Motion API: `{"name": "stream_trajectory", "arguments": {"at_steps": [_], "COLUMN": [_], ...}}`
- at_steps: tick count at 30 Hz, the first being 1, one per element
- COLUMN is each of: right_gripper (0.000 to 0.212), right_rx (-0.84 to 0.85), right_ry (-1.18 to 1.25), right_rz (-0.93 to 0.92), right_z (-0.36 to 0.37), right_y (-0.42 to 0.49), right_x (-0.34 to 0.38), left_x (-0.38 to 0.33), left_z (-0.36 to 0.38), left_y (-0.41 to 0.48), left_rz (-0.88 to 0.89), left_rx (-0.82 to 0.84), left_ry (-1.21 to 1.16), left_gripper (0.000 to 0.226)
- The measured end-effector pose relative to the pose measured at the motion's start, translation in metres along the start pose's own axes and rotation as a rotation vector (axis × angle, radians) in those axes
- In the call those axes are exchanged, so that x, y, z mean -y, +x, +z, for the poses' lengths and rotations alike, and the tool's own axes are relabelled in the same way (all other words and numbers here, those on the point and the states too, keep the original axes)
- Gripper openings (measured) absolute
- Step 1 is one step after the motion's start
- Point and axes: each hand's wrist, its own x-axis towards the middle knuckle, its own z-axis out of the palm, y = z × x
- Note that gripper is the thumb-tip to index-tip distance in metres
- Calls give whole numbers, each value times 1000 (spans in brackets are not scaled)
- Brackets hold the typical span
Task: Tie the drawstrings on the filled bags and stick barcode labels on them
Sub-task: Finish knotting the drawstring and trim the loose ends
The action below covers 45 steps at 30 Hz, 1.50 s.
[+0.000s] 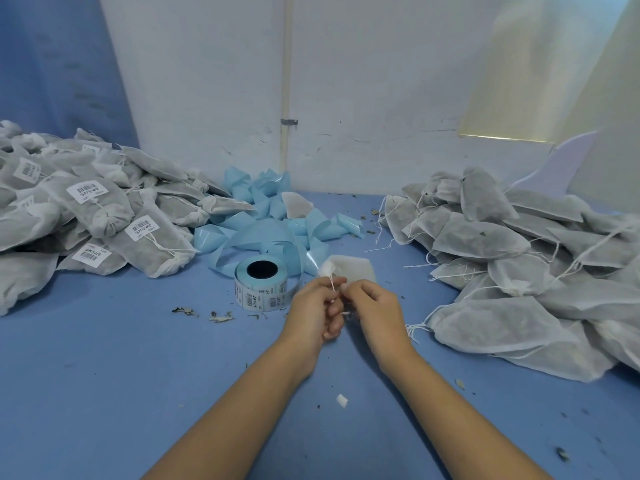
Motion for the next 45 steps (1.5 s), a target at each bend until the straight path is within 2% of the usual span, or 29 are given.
{"name": "stream_trajectory", "arguments": {"at_steps": [7,12,15,20,25,32,35,38,40,45], "right_gripper": [16,9,13,4,8,11,11,10,18,11], "right_rx": [69,47,41,87,111,97,117,177,186,91], "right_ry": [149,154,176,330,391,553,540,556,561,348], "right_rz": [60,58,74,155,160,248,271,275,286,209], "right_z": [-5,-5,-6,-10,-13,-22,-23,-25,-27,-24], "right_y": [0,-1,1,3,4,12,13,14,15,13], "right_x": [8,8,7,7,7,7,5,6,7,6], "left_x": [-4,0,2,4,6,-4,-3,4,9,14], "left_z": [-7,-5,-6,-7,-8,-10,-11,-15,-18,-26], "left_y": [-1,-2,-2,1,3,1,1,3,5,9], "left_rz": [75,135,142,156,153,167,194,286,399,619], "left_rx": [73,100,105,67,14,153,157,82,35,-81], "left_ry": [266,302,312,331,343,366,408,504,638,983], "left_gripper": [50,57,58,52,42,34,27,16,9,11]}}
